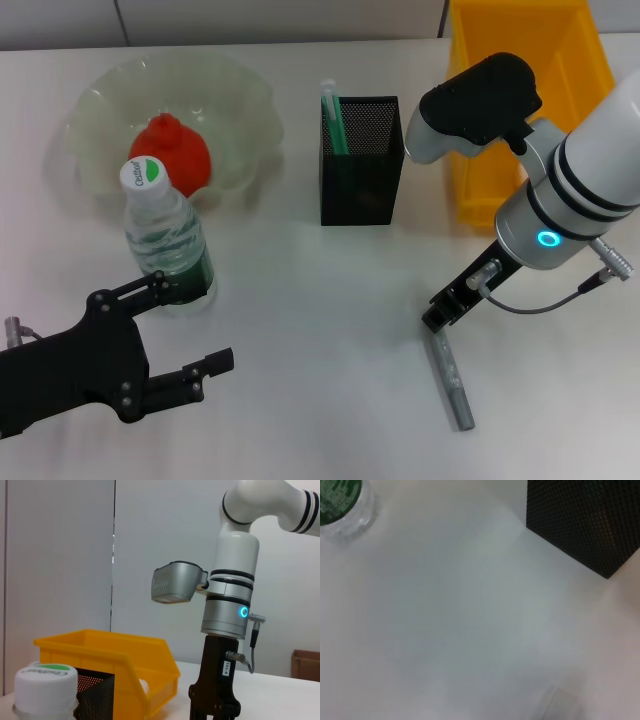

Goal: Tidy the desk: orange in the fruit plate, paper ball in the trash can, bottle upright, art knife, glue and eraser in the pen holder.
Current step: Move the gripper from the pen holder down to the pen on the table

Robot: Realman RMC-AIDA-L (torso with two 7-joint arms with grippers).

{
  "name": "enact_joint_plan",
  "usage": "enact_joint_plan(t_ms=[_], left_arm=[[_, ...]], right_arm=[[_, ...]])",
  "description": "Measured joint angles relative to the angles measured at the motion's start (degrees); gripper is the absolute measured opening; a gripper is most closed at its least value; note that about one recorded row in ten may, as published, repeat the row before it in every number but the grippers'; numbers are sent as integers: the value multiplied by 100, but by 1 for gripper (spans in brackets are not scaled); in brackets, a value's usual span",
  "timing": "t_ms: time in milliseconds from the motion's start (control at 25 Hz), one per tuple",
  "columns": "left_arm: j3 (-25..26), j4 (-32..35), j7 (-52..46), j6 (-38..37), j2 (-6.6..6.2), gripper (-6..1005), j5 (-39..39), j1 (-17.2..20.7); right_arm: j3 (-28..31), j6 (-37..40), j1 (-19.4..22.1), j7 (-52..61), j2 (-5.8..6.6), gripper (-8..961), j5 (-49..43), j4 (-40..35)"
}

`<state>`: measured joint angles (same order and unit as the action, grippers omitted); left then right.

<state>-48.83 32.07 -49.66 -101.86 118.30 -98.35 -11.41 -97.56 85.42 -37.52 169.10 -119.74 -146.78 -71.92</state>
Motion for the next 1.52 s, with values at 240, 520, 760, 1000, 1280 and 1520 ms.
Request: enact_joint_plan(t_ms=[240,520,760,1000,1280,1520], left_arm=[[5,-12,0,0,0,780,0,-2],[1,-24,0,0,0,780,0,-2],[-9,-26,0,0,-1,781,0,3],[-20,-26,0,0,0,780,0,-2],[-7,-26,0,5,0,780,0,-2],[-9,-26,0,9,0,780,0,-1]], right_arm=[[0,-20,-10,-22,-6,343,0,43],[26,-17,-9,-31,-5,226,48,45],[27,5,28,-33,-5,230,63,-35],[11,-20,32,-31,-6,422,63,-38],[2,-67,-7,-13,-12,423,72,44],[-14,-122,-36,-9,-15,420,72,203]])
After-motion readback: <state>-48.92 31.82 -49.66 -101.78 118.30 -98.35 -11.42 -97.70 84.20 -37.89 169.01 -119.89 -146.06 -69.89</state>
